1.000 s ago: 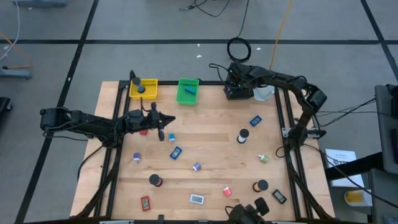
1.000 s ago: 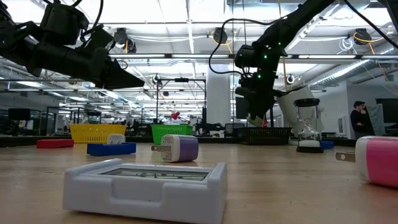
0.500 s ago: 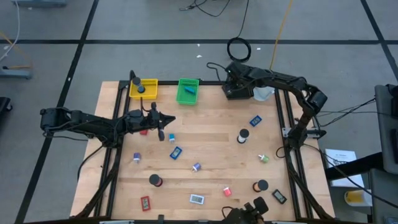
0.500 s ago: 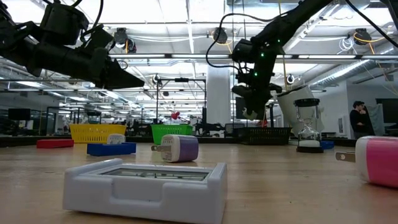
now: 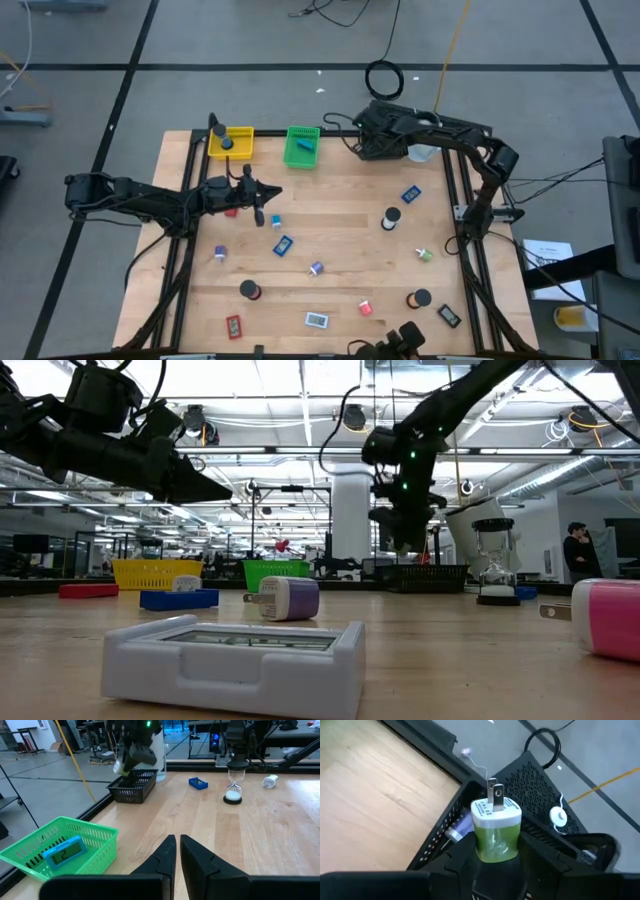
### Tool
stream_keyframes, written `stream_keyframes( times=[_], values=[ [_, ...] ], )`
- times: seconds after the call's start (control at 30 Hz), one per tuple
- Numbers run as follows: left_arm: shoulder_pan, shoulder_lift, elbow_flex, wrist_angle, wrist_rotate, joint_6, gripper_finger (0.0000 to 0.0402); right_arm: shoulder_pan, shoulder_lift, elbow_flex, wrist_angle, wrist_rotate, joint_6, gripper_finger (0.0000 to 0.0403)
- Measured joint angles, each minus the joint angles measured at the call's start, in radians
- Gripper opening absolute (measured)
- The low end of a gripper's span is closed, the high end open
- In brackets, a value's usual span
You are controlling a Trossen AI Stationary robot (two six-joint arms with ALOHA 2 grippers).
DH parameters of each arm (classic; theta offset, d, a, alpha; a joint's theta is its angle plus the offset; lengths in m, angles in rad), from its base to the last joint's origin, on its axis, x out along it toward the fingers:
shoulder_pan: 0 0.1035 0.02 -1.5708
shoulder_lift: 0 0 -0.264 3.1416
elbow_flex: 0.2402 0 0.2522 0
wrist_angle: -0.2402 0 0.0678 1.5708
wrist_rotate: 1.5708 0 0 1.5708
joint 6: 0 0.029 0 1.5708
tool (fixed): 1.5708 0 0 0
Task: Pick & Place Office items
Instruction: Put the top green charger adapter into the black bin, then adjust the white lamp
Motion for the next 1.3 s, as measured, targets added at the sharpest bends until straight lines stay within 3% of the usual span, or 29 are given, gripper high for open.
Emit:
stream_keyframes(
  times=[0.3,0.53,0.7,0.83,1.13,1.3],
  values=[
    [0.000,0.000,0.000,0.000,0.000,0.000,0.0033,0.005,0.077,-0.003,0.023,0.073,-0.045,0.0153],
    [0.000,0.000,0.000,0.000,0.000,0.000,0.0033,0.005,0.060,-0.003,0.008,0.084,-0.061,0.0191],
    [0.000,0.000,0.000,0.000,0.000,0.000,0.0033,0.016,0.017,-0.002,-0.034,0.107,-0.090,0.0198],
    [0.000,0.000,0.000,0.000,0.000,0.000,0.0033,0.020,-0.048,-0.002,-0.115,0.152,-0.077,0.0166],
    [0.000,0.000,0.000,0.000,0.000,0.000,0.0033,0.017,-0.150,-0.002,-0.345,0.154,0.051,0.0025],
    [0.000,0.000,0.000,0.000,0.000,0.000,0.0033,0.009,-0.180,-0.002,-0.389,0.184,0.092,0.0003]
  ],
)
